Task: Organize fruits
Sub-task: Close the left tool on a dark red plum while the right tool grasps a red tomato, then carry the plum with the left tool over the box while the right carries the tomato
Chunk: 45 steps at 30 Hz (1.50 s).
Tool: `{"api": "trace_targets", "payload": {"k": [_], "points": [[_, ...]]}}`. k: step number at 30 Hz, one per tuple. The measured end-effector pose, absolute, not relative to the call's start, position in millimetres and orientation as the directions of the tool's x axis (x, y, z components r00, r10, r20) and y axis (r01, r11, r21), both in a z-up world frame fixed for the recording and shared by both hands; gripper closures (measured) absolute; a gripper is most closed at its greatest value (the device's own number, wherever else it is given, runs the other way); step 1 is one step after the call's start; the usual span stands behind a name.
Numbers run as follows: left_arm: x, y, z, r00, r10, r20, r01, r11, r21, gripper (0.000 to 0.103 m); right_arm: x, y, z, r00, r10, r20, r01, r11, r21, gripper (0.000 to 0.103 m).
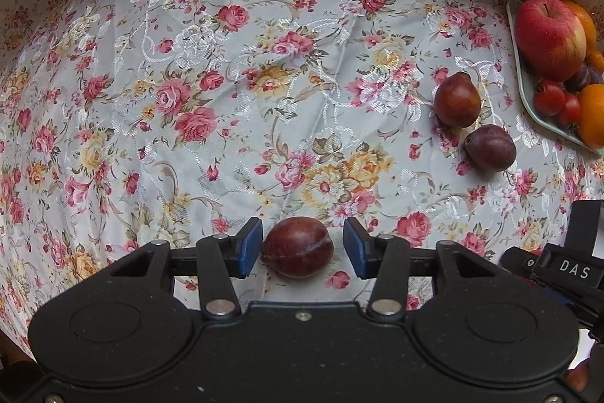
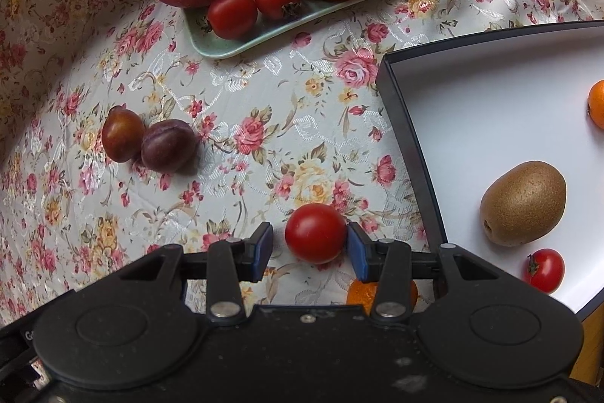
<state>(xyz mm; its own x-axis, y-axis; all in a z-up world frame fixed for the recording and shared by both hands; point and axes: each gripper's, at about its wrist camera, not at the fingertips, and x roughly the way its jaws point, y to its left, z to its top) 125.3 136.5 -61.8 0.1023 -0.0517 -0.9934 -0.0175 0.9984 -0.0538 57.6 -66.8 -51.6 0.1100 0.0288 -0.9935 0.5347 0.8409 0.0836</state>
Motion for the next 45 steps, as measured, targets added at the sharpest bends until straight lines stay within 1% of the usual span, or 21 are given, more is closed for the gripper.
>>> {"api": "trace_targets", "payload": {"k": [7,10,12,14,22,23,26,27,32,34,37,39,40,41,42,43,45], "points": [[123,133,-73,0.071,-0.054,-0.996,-0.02,0.998,-0.055,0.047,61,-64,-54,0.107,0.02,-0.994,0.533,0.843,0.074,0.055],[123,131,-73,0.072,-0.055,-0.996,-0.014,0.998,-0.056,0.043,61,-62,-55,0.109,0.012,-0.994,0.528,0.846,0.068,0.054],[124,132,-75,0.072,-0.053,-0.996,-0.012,0.998,-0.054,0.037,59,-60,-55,0.113,0.002,-0.994,0.528,0.847,0.062,0.053],[123,131,-77,0.072,-0.049,-0.996,-0.002,0.999,-0.05,0.033,58,-57,-55,0.121,-0.011,-0.993,0.526,0.849,0.055,0.052],[125,128,-81,0.073,-0.06,-0.996,-0.001,0.998,-0.061,0.027,50,-46,-55,0.165,-0.077,-0.983,0.53,0.848,0.022,0.047],[125,129,-82,0.072,-0.064,-0.995,0.004,0.998,-0.064,0.024,49,-45,-55,0.173,-0.084,-0.981,0.531,0.847,0.021,0.046],[126,127,-86,0.059,-0.083,-0.995,0.034,0.996,-0.081,0.01,46,-43,-54,0.185,-0.101,-0.978,0.536,0.844,0.014,0.046],[125,125,-87,0.06,-0.08,-0.995,0.036,0.996,-0.078,0.009,45,-42,-54,0.188,-0.106,-0.976,0.537,0.844,0.012,0.046],[122,125,-87,0.075,-0.073,-0.995,0.009,0.997,-0.072,0.009,42,-43,-53,0.194,-0.103,-0.976,0.548,0.836,0.021,0.045],[122,128,-86,0.076,-0.083,-0.994,-0.012,0.996,-0.084,0.009,43,-44,-53,0.194,-0.096,-0.976,0.547,0.837,0.026,0.044],[122,131,-83,0.08,-0.078,-0.994,-0.061,0.995,-0.083,0.017,43,-45,-53,0.19,-0.093,-0.977,0.54,0.841,0.025,0.047],[124,134,-82,0.079,-0.071,-0.994,-0.096,0.992,-0.079,0.026,43,-46,-52,0.188,-0.089,-0.978,0.532,0.846,0.026,0.052],[124,135,-81,0.077,-0.067,-0.995,-0.108,0.991,-0.076,0.029,44,-45,-52,0.19,-0.084,-0.978,0.527,0.849,0.029,0.055],[125,135,-80,0.076,-0.066,-0.995,-0.118,0.99,-0.074,0.033,44,-45,-51,0.191,-0.08,-0.978,0.522,0.852,0.032,0.061],[124,136,-79,0.077,-0.064,-0.995,-0.128,0.989,-0.073,0.038,44,-45,-50,0.194,-0.076,-0.978,0.514,0.857,0.036,0.063],[126,138,-77,0.079,-0.061,-0.995,-0.134,0.988,-0.072,0.041,44,-45,-49,0.194,-0.071,-0.978,0.506,0.862,0.037,0.063],[126,138,-75,0.085,-0.06,-0.995,-0.139,0.988,-0.072,0.054,44,-46,-48,0.193,-0.057,-0.98,0.502,0.864,0.048,0.064]]}}
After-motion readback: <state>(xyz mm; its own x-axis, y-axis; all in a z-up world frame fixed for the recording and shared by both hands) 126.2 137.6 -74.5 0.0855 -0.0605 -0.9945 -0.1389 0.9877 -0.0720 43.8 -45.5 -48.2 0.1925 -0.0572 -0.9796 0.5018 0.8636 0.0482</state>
